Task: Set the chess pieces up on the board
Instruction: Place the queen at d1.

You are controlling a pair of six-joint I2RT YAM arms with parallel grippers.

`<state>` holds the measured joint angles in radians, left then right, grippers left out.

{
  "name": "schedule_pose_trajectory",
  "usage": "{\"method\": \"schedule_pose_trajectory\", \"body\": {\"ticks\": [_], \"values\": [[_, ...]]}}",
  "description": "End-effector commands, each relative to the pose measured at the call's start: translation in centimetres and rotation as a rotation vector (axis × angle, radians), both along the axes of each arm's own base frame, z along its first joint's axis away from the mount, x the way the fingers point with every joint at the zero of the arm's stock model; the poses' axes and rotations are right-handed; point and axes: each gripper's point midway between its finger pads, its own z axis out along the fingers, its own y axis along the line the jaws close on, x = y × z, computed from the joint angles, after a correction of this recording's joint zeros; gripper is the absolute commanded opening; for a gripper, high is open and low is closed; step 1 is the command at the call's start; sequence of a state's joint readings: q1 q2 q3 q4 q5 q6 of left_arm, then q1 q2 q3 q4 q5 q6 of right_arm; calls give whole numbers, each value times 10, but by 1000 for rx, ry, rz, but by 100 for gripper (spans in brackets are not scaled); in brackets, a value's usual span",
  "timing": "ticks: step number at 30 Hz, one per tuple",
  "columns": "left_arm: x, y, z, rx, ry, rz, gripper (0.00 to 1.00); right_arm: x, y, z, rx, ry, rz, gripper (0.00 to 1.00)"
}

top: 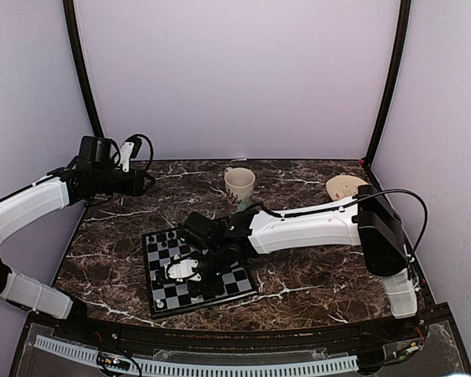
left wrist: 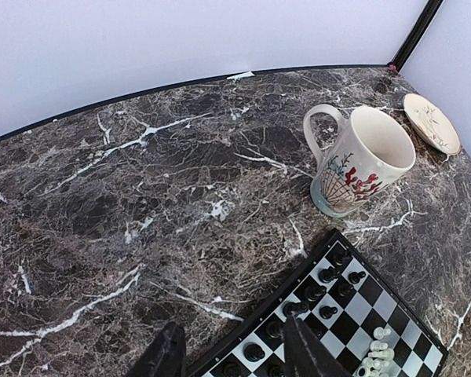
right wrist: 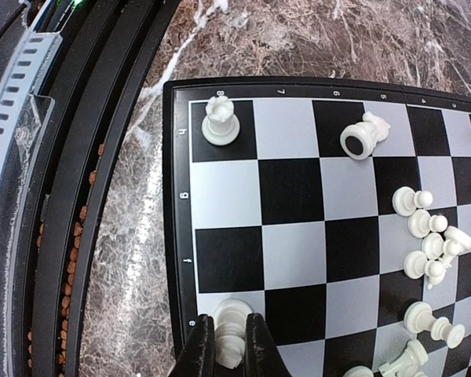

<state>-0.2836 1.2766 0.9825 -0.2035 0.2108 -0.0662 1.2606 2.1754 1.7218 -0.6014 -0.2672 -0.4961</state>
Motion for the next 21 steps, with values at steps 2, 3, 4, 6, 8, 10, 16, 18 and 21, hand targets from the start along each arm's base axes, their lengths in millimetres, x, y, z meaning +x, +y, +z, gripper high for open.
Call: {"method": "schedule_pose_trajectory", "body": {"ticks": [2,3,4,6,8,10,16,18,21], "values": [[-3,0,3,-6,-7,-13,44,1,4,-2,4,-5,-3,9],[-4,0,2,-6,-5,-13,44,1,4,-3,1,-5,-5,12],[-4,0,3,-7,-6,-14,44,1,4,-3,1,-7,-7,14],[-4,0,3,-7,-5,-14,44,3,4,-2,2,-12,-10,18],[-4,0,3,-8,-4,-15,44,3,4,1,4,-13,-12,22],[-4,0,3,-9,-5,-16,44,2,5,7,7,-11,-11,27],[-4,-1,3,-10,-5,-19,44,13,6,55,64,-16,-29,35],[-4,-1,3,-8,-7,-17,44,23,3,66,73,-6,-45,35],[-4,0,4,-8,-8,-15,44,50,1,75,89,-2,-111,34]]}}
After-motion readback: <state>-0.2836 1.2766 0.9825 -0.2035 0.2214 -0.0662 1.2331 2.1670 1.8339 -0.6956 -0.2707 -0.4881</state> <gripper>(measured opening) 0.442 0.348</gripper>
